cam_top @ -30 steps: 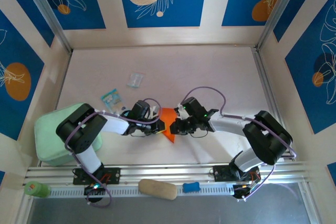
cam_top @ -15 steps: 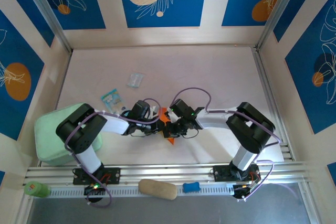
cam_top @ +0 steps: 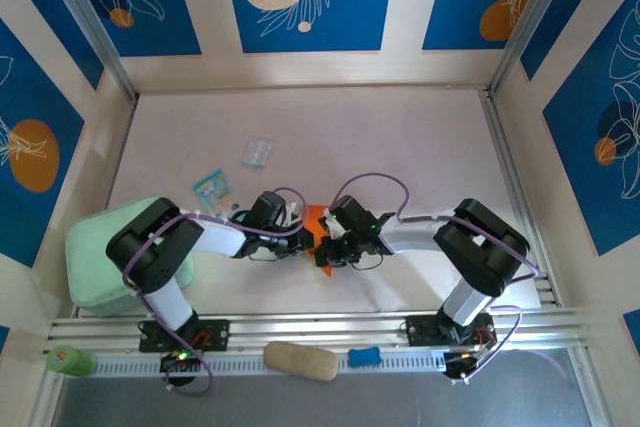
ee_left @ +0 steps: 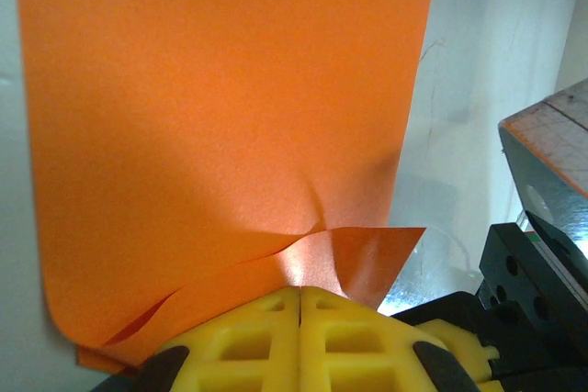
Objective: Fold a paper plane with a square sheet of paper (pick it up from the middle)
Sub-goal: Third fold the triangle at the center of the table.
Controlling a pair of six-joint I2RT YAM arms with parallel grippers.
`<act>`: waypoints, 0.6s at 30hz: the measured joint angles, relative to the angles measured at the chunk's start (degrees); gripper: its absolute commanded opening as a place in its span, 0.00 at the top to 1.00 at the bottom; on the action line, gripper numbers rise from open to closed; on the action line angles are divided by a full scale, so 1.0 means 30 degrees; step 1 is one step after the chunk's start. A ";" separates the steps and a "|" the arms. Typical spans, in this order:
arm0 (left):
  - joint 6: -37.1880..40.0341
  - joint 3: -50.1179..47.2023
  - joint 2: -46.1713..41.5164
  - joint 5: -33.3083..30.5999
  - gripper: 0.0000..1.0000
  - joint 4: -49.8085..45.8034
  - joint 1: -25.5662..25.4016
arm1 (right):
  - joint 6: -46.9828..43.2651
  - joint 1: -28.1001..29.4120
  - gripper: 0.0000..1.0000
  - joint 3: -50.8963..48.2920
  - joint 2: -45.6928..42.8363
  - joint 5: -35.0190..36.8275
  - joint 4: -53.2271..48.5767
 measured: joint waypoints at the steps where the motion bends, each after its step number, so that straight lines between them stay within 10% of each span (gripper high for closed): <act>1: 0.0000 0.0000 0.0000 0.0000 0.97 0.0000 0.0000 | 0.0073 0.0000 0.94 -0.0226 -0.0168 0.0000 0.0138; 18: 0.0000 0.0000 0.0000 0.0000 0.97 -0.0015 -0.0007 | -0.0517 -0.0015 0.91 0.0087 -0.3585 0.0066 -0.2106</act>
